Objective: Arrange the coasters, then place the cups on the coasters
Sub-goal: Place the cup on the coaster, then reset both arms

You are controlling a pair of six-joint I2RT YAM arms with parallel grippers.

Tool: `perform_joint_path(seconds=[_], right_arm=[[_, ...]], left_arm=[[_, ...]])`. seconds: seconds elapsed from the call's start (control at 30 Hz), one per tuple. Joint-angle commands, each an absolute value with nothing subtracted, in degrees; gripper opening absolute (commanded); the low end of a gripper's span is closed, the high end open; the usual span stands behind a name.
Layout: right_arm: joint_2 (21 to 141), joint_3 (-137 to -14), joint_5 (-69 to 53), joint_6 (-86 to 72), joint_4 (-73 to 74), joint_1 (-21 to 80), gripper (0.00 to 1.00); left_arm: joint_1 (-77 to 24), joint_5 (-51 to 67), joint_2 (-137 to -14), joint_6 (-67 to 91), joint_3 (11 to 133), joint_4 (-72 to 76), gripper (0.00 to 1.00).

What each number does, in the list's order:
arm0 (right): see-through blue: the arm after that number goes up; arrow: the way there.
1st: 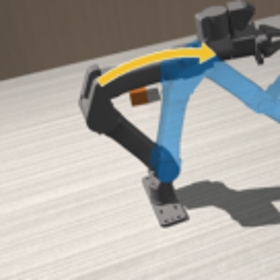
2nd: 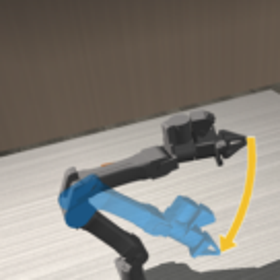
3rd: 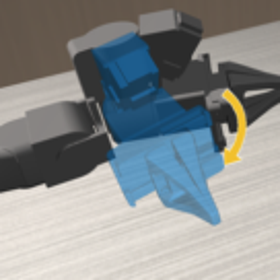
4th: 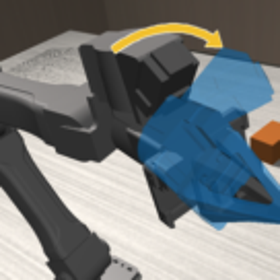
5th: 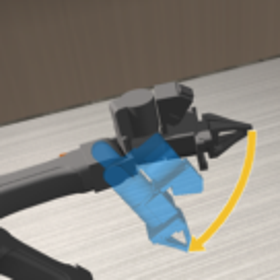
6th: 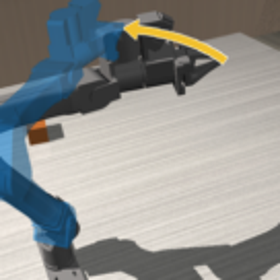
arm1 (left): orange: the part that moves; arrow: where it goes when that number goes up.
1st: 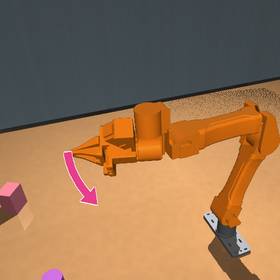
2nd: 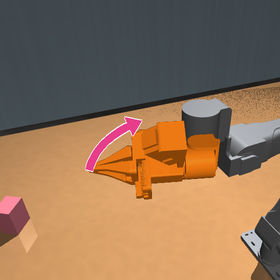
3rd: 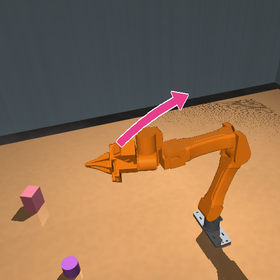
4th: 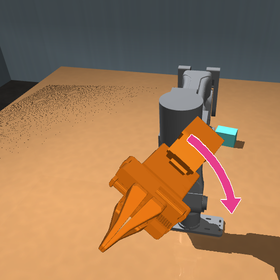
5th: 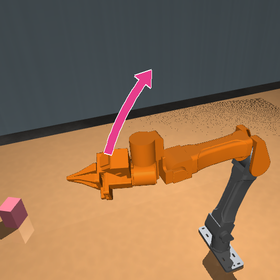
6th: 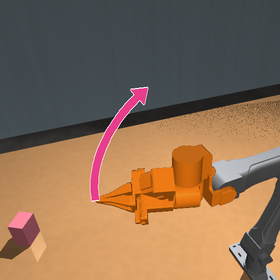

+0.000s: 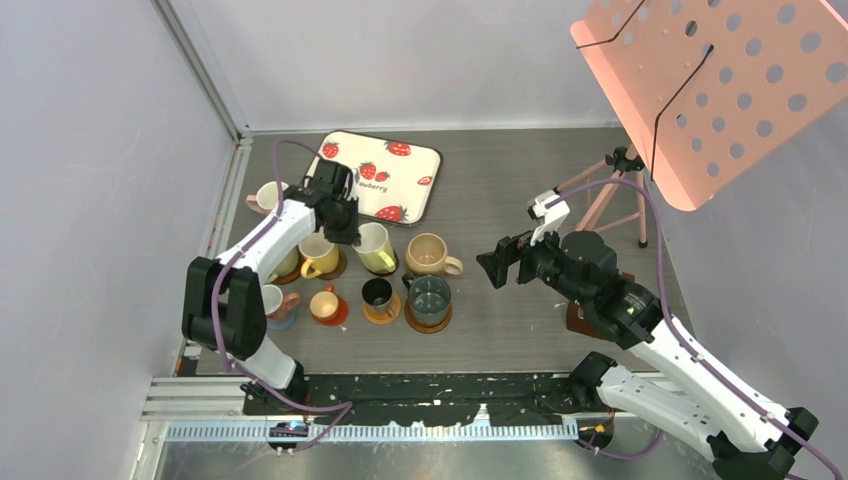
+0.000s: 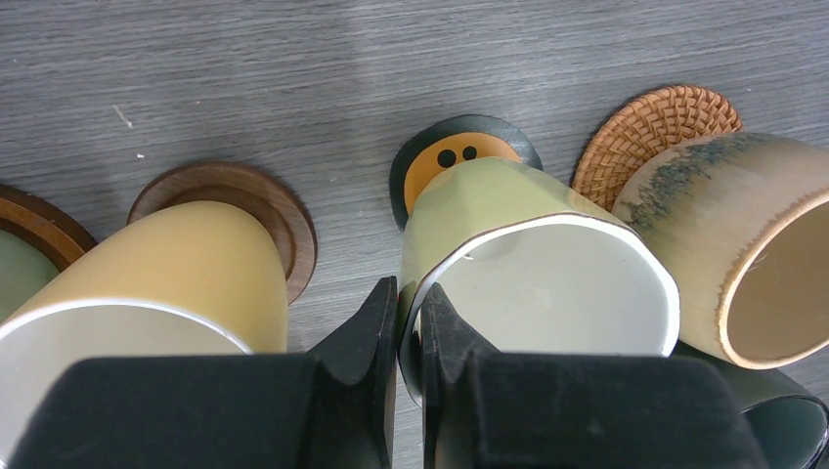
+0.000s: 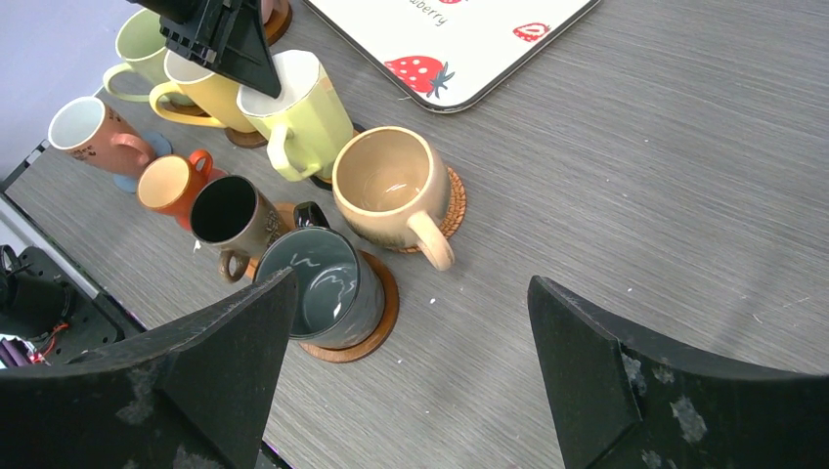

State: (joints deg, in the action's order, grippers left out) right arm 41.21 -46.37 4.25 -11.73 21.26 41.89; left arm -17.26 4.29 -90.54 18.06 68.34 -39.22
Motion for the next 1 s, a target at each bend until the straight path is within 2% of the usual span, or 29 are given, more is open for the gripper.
perform_joint_path(seconds=[0.0,0.27,0.63,0.87,0.97], right_arm=[[40.03,-46.28,5.10,-11.09,18.96,42.10,0.95],[39.79,-46.11,5.25,-11.07,19.03,42.10,0.95],[41.24,-46.56,4.51,-11.76,19.64,42.10,0.95],[41.33,-47.54,6.30,-13.14,22.96,42.08,0.95],[40.85,-48.71,9.32,-13.63,24.86,42.07,0.95]], left_arm=[[-17.58,6.05,-89.81,19.34,71.00,-36.44,0.09],[-17.58,5.64,-89.02,19.07,71.53,-37.70,0.27],[-17.87,9.27,-87.06,18.71,75.40,-40.59,0.43],[-17.89,13.87,-81.31,19.01,78.28,-42.32,0.52],[-17.86,14.41,-77.09,18.63,78.24,-43.09,0.60]])
